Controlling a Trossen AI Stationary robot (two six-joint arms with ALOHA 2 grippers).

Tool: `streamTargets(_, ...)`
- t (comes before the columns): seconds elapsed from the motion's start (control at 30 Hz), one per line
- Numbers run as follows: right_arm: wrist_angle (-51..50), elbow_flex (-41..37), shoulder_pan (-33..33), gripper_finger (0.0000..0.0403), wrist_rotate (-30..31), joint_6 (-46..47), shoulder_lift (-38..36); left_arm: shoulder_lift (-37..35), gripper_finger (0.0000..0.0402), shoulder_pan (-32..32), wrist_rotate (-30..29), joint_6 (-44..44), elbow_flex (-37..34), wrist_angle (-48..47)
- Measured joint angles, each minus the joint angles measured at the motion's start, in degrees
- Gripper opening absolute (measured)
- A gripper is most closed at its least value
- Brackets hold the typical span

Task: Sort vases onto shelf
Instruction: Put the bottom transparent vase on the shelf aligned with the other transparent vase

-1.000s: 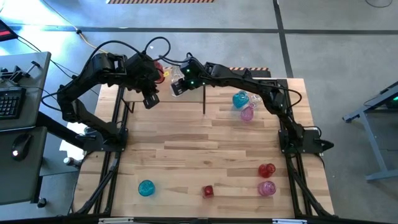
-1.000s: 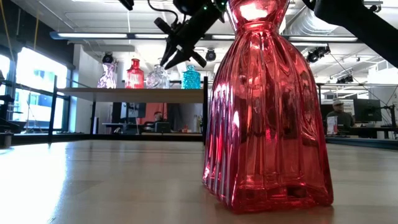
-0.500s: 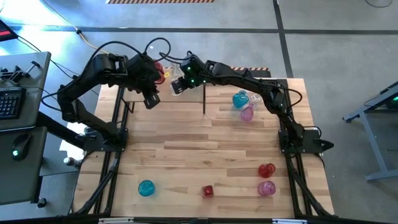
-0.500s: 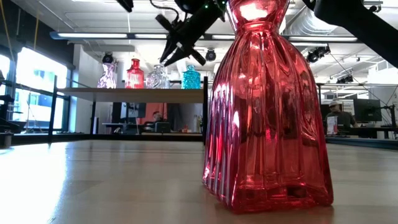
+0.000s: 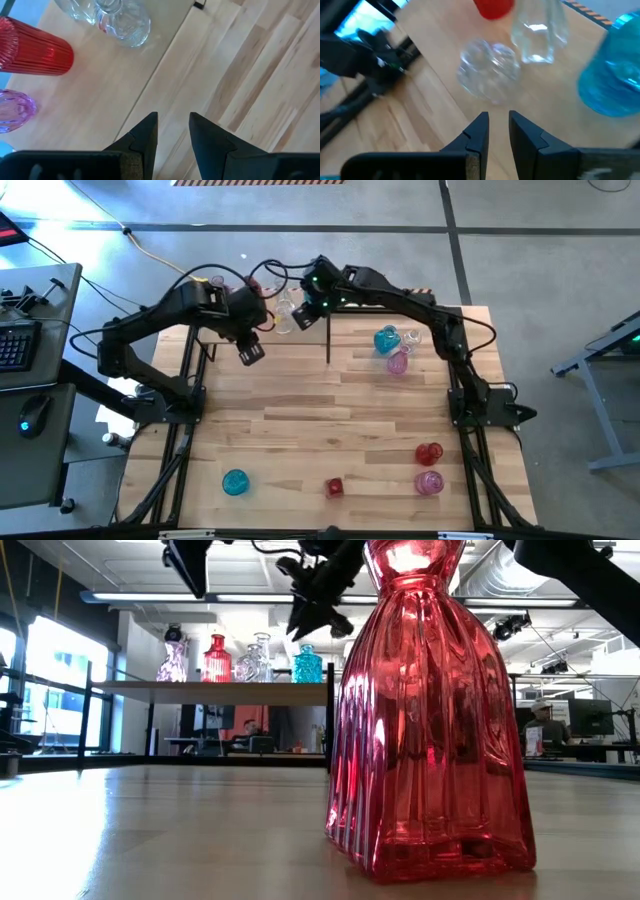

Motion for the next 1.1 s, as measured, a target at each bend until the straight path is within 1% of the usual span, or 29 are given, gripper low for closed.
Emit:
streamTargets(0.13,-4.21,0.00,-1.08,0.0055,0.26,-2.50,-0.53,-0.03,0.0104,-0.02,0.74,-0.01,-1.06,2.01)
streamTargets(0.23,-6.30,0.00,-2.04,0.0055,0.32,-3.72,-1.10,0.03,0.0104,0.00,2.93,0.14,-2.52,4.78)
streamTargets(0.37,-7.66,0.00,-3.40,0.0055,0.32,-4.92,-2.58,0.03,0.0104,0.00,3.43,1.08,-6.04,8.71)
streamTargets(0.53,-7.98,0.00,-5.55,0.0055,0.45,-6.73,-5.30,0.06,0.0104,0.00,3.41,4.26,-11.19,14.58)
streamTargets(0.73,-8.06,0.00,-8.30,0.0055,0.74,-7.96,-7.89,0.05,0.0104,0.16,3.66,12.23,-16.68,22.01)
streamTargets(0.8,-8.24,0.00,-8.95,0.0055,0.80,-8.35,-8.65,0.01,0.0104,0.16,4.90,13.78,-18.49,25.20)
streamTargets(0.97,-9.18,0.00,-10.36,0.0055,0.87,-9.80,-9.85,0.03,0.0104,0.60,5.55,15.44,-21.65,30.35)
streamTargets(1.1,-9.86,0.00,-10.97,0.0055,0.87,-10.75,-10.44,0.07,0.0104,1.79,5.45,15.47,-22.87,32.32)
